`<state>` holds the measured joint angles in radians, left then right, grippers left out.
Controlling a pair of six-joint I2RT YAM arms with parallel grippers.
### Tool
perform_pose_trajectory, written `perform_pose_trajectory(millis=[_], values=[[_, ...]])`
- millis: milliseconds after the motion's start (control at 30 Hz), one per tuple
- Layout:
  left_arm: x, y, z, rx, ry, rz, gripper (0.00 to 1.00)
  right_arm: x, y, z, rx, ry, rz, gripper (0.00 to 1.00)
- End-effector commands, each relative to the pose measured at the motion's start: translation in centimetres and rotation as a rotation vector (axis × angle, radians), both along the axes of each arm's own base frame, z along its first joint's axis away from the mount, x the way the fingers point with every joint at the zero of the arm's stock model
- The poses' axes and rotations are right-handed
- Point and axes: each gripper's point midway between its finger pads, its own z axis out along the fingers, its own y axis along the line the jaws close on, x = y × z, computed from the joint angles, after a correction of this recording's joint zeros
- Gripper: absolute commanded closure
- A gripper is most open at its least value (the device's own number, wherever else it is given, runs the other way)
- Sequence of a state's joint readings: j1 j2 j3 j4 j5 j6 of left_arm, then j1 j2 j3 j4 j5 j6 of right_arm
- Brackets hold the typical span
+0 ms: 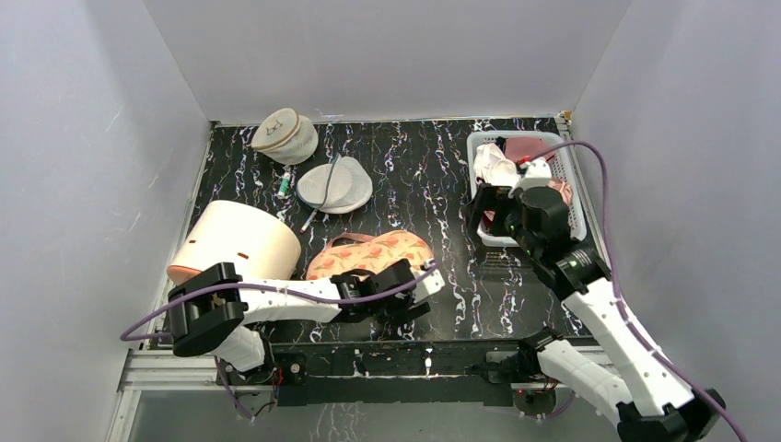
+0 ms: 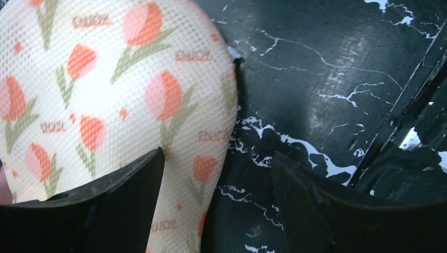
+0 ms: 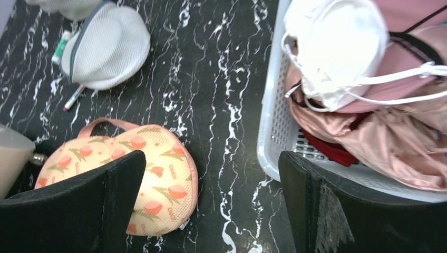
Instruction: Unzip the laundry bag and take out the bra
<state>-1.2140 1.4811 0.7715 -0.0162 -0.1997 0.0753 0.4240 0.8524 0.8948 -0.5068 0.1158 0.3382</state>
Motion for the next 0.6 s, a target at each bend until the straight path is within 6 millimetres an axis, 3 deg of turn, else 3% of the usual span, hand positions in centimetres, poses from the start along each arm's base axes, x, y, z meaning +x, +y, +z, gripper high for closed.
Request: perform_pose_trajectory(millis=[0, 100, 267, 433, 567], values=[[1.6, -1.9, 1.6, -0.012, -0.156, -0.012, 0.32, -1.1, -2.8, 3.5, -0.006, -0.134, -0.099, 0.02], [2.1, -2.1, 0.7, 0.018, -0.194, -0.024, 0.33, -2.4, -3.6, 5.0, 0.020, -0.194, -0.113, 0.02], [3.1, -3.0, 0.6, 0.041, -0.282, -0.031, 0.24, -3.9, -5.1, 6.2, 0.052, -0.268, -0.163, 0.02], [5.5, -2.7, 1.4, 0.071, -0.404, 0.061, 0.38, -4.3, -5.0, 6.5, 0.095, -0.295, -0.156, 0.02], [5.7, -2.6, 2.6, 0.037, -0.419, 0.087, 0.24, -4.0, -4.6, 6.2, 0.094, -0.271, -0.146, 0.02]])
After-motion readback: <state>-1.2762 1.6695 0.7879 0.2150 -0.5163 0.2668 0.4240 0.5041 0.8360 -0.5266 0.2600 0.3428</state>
